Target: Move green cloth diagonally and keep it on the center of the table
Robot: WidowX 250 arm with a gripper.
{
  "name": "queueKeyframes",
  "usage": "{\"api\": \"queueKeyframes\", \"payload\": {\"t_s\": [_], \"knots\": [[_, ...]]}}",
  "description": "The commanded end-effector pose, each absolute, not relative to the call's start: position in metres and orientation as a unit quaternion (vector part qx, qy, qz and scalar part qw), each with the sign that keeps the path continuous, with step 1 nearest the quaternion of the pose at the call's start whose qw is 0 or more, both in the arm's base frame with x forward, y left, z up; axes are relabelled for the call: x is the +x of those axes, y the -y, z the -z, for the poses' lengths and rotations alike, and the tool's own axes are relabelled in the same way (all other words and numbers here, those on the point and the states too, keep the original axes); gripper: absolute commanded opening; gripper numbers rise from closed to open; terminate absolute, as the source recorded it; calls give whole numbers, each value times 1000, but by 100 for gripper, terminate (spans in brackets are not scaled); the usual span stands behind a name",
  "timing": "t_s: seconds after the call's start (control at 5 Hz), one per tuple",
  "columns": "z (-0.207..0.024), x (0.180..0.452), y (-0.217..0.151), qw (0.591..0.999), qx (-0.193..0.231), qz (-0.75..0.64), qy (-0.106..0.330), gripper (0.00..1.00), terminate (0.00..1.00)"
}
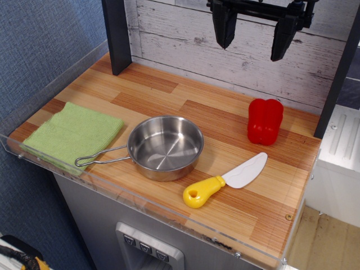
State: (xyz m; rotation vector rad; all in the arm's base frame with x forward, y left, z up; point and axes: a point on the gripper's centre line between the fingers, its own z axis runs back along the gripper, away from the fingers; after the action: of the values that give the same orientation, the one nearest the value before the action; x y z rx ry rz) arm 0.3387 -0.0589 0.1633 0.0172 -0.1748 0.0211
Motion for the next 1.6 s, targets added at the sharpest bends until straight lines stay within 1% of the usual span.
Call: {"api": "queueKeyframes", "payload": {"t_s": [0.0, 0.2, 0.4, 0.6, 0.8, 1.0, 1.2, 1.4], "knots": [[-163, 339, 59, 996, 9, -11, 87, 100, 0], [-168, 321, 29, 995, -9, -21, 96, 100, 0], [-169, 297, 0, 995, -12, -19, 99, 100, 0], [-172, 274, -33, 994, 0, -21, 108, 100, 0], [-162, 252, -78, 994, -1, -17, 108, 100, 0], [-147, 252, -108, 996, 28, 2, 89, 100, 0], [-125, 258, -136, 996, 51, 33, 59, 100, 0], [-98, 258, -142, 998, 48, 42, 27, 100, 0]]}}
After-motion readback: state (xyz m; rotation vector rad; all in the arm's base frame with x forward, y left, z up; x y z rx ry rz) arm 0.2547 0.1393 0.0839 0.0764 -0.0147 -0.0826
